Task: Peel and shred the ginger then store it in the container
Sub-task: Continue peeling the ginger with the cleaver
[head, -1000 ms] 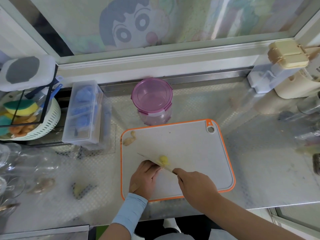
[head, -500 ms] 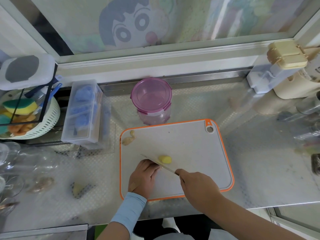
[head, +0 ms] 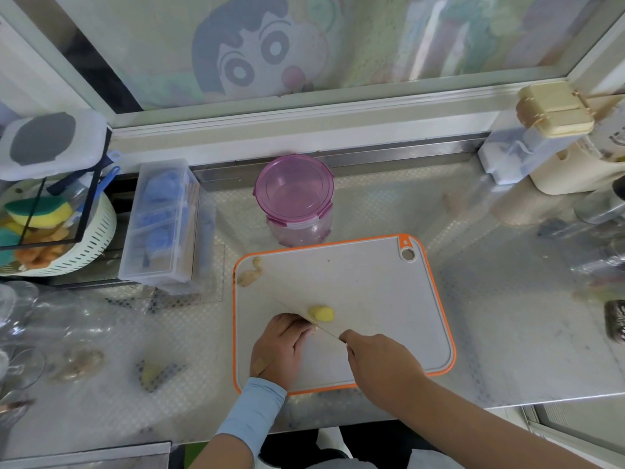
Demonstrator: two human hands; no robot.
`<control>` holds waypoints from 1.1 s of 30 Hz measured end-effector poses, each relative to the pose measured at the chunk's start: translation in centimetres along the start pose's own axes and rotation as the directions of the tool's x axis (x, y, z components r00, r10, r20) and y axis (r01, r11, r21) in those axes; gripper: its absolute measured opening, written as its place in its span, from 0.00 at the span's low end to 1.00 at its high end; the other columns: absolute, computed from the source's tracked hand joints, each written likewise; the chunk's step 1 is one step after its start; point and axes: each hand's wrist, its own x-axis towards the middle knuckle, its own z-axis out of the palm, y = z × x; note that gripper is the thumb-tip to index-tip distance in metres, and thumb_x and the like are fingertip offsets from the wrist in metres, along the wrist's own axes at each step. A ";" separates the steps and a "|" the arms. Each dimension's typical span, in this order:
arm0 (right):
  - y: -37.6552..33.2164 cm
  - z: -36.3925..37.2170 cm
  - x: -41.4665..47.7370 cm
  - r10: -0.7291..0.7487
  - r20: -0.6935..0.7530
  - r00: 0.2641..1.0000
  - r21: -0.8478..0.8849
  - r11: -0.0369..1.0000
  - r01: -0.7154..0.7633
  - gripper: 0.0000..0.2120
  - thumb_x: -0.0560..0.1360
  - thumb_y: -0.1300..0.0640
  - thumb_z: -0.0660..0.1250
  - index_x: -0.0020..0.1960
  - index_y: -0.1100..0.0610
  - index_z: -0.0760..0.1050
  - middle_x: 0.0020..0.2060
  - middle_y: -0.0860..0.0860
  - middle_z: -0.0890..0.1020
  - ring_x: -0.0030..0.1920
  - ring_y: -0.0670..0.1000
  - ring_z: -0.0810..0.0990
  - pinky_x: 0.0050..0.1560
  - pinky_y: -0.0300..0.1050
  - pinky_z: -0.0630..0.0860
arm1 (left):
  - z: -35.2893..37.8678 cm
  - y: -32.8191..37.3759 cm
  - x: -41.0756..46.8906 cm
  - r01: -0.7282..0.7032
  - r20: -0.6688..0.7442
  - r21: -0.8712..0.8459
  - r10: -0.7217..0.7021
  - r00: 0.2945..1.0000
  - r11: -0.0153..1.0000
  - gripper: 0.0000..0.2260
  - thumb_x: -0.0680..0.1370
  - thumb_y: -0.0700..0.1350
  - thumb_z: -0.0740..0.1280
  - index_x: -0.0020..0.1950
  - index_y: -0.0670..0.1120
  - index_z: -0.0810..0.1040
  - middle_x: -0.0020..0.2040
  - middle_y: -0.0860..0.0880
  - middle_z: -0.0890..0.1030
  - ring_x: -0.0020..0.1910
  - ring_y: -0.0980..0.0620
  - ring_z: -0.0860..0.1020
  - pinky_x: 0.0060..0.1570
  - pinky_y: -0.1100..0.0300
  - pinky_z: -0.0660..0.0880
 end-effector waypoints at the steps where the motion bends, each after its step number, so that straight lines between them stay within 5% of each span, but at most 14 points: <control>1: 0.0 -0.1 0.1 -0.001 0.006 1.000 0.004 1.000 0.001 0.12 0.81 0.60 0.55 0.61 0.49 0.69 0.36 0.50 0.75 0.38 0.56 0.78 0.36 0.48 0.74 | 0.0 0.0 0.0 0.002 -0.006 -0.005 -0.002 1.000 1.000 0.09 0.76 0.45 0.64 0.45 0.48 0.84 0.47 0.53 0.81 0.50 0.53 0.77 0.45 0.68 0.72; 5: 0.0 -0.3 0.4 0.006 0.023 1.000 0.002 1.000 -0.006 0.12 0.81 0.60 0.56 0.62 0.50 0.69 0.38 0.52 0.79 0.38 0.55 0.79 0.38 0.49 0.77 | 0.0 -0.1 0.1 -0.010 -0.019 -0.017 0.010 1.000 1.000 0.08 0.76 0.45 0.64 0.45 0.48 0.83 0.48 0.54 0.80 0.50 0.53 0.77 0.44 0.67 0.72; 13: -0.5 0.1 2.7 -0.013 0.047 0.999 0.034 0.999 0.012 0.09 0.82 0.58 0.52 0.58 0.52 0.68 0.34 0.51 0.72 0.34 0.55 0.74 0.31 0.46 0.68 | 0.0 0.1 0.0 0.023 0.016 0.014 -0.023 1.000 1.000 0.11 0.77 0.47 0.62 0.44 0.49 0.84 0.47 0.54 0.81 0.50 0.54 0.76 0.41 0.66 0.73; 22: -0.7 0.8 5.1 0.002 0.001 1.000 0.129 0.992 -0.002 0.14 0.84 0.51 0.49 0.67 0.48 0.67 0.32 0.47 0.69 0.32 0.51 0.71 0.28 0.42 0.62 | 0.2 -0.1 -0.2 0.048 0.051 -0.004 -0.047 0.998 0.999 0.11 0.77 0.48 0.62 0.46 0.48 0.84 0.47 0.52 0.81 0.50 0.53 0.77 0.45 0.64 0.76; 29: -0.3 0.1 5.2 -0.006 0.030 1.000 0.171 0.985 0.001 0.10 0.84 0.51 0.50 0.55 0.49 0.69 0.34 0.47 0.72 0.37 0.53 0.76 0.31 0.43 0.65 | 0.1 -0.4 0.0 -0.022 0.064 -0.020 0.023 0.998 1.000 0.10 0.78 0.46 0.63 0.47 0.46 0.84 0.49 0.51 0.80 0.51 0.52 0.75 0.45 0.64 0.75; 33: -0.6 -0.3 4.2 -0.042 -0.020 0.999 0.100 0.994 0.044 0.13 0.84 0.50 0.50 0.63 0.47 0.70 0.34 0.49 0.74 0.34 0.53 0.74 0.33 0.45 0.69 | 0.2 -0.7 0.1 -0.040 0.048 -0.004 0.040 0.998 0.999 0.10 0.77 0.46 0.65 0.47 0.46 0.85 0.47 0.51 0.81 0.50 0.52 0.76 0.44 0.63 0.76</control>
